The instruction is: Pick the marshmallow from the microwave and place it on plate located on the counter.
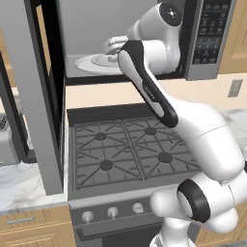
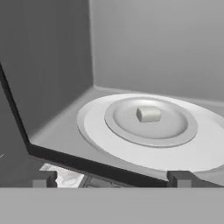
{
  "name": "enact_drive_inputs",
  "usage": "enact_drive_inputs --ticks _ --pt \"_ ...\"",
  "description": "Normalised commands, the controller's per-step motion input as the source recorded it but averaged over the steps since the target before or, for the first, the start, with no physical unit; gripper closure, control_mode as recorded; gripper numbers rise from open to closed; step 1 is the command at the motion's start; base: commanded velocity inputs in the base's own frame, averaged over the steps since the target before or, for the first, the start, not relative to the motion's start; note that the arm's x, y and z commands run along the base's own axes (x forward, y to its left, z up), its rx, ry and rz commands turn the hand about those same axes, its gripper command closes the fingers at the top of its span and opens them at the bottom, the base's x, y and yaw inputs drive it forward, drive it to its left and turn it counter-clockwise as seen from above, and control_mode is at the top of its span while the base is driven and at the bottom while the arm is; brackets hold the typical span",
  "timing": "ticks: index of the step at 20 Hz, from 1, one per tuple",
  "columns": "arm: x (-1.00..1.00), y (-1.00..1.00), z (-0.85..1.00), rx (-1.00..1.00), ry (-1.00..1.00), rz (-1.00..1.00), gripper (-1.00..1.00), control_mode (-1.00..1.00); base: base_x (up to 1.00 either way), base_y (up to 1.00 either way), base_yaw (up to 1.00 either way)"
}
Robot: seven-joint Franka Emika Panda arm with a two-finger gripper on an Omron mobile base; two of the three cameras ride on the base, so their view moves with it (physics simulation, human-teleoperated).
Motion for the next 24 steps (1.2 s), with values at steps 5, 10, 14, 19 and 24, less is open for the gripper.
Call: enact_drive_inputs --ticks 5,10,14,19,24 --pt "0.58 -0.14 -0.3 0.0 0.0 0.04 -1.0 -1.0 0.0 0.0 0.0" --pt "0.62 -0.03 -0.34 0.0 0.0 0.02 -1.0 -1.0 0.0 0.0 0.0" --pt "0.71 -0.02 -0.39 0.0 0.0 0.01 -1.0 -1.0 0.0 0.0 0.0" --pt "0.69 -0.03 -0.05 0.0 0.05 0.01 -1.0 -1.0 0.0 0.0 0.0" --pt "0.56 0.0 0.0 0.0 0.05 0.0 -1.0 -1.0 0.0 0.0 0.0"
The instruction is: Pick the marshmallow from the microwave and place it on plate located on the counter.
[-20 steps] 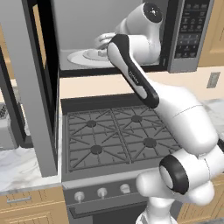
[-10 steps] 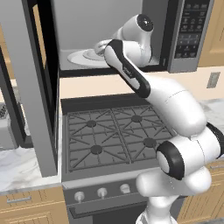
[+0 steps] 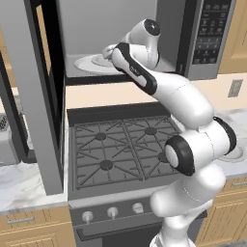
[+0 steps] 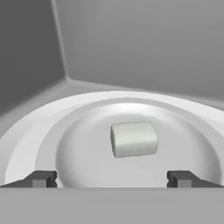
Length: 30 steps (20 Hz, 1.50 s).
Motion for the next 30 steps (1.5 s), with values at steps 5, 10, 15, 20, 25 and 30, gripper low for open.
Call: enact_drive_inputs --ticks 5,10,15,20,25,30 --pt "0.46 0.0 0.0 0.0 0.09 0.0 -1.0 -1.0 0.0 0.0 0.0" --pt "0.46 0.0 -0.01 0.0 0.12 0.0 -1.0 -1.0 0.0 0.0 0.0" --pt "0.16 0.0 -0.06 0.0 0.07 0.0 -1.0 -1.0 0.0 0.0 0.0" --pt "0.0 0.0 -0.04 0.0 0.03 0.0 -1.0 -1.0 0.0 0.0 0.0" --pt "0.0 0.0 -0.18 0.0 0.0 0.0 -1.0 -1.0 0.0 0.0 0.0" --pt "0.0 0.0 -0.3 0.0 0.0 0.0 -1.0 -1.0 0.0 0.0 0.0"
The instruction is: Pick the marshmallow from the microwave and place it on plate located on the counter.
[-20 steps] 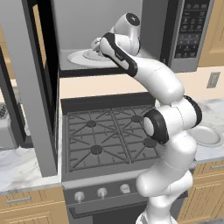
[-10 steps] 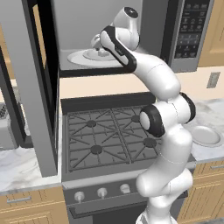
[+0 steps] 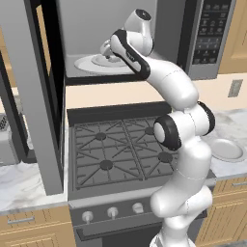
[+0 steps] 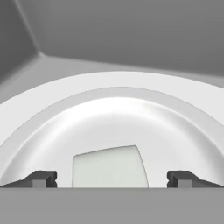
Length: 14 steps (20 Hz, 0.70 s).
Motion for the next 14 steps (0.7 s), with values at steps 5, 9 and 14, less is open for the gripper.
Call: enact_drive_inputs --ticks 5,9,14 --pt "0.04 0.01 -0.22 0.0 0.0 0.0 -1.0 -1.0 0.0 0.0 0.0" --pt "0.13 0.0 -0.09 0.0 0.0 0.0 -1.0 -1.0 0.0 0.0 0.0" --pt "0.07 0.01 -0.01 0.0 0.0 0.0 1.0 -1.0 0.0 0.0 0.0"
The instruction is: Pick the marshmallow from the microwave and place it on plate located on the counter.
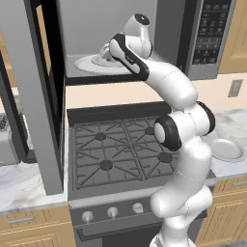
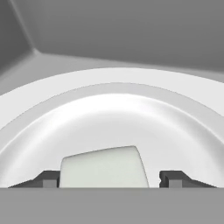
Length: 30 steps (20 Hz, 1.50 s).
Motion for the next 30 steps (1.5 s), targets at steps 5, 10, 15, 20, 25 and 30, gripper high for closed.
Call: enact_drive_inputs --ticks 5,10,15,20,25,30 --pt "0.0 0.0 0.0 0.0 0.0 0.0 1.0 -1.0 0.0 0.0 0.0" --pt "-0.21 -0.03 0.0 0.0 -0.05 0.0 1.0 -1.0 0.0 0.0 0.0" --pt "-0.83 -0.05 0.0 0.0 -0.27 -0.01 1.0 -1.0 0.0 0.0 0.0" --pt "-0.8 -0.02 -0.18 0.05 -0.38 -0.04 1.0 -1.0 0.0 0.0 0.0" --pt "-0.98 -0.43 0.06 0.12 -0.21 -0.12 1.0 -1.0 0.0 0.0 0.0" --pt "-1.0 -0.51 0.7 0.0 0.03 -0.24 1.0 -1.0 0.0 0.0 0.0"
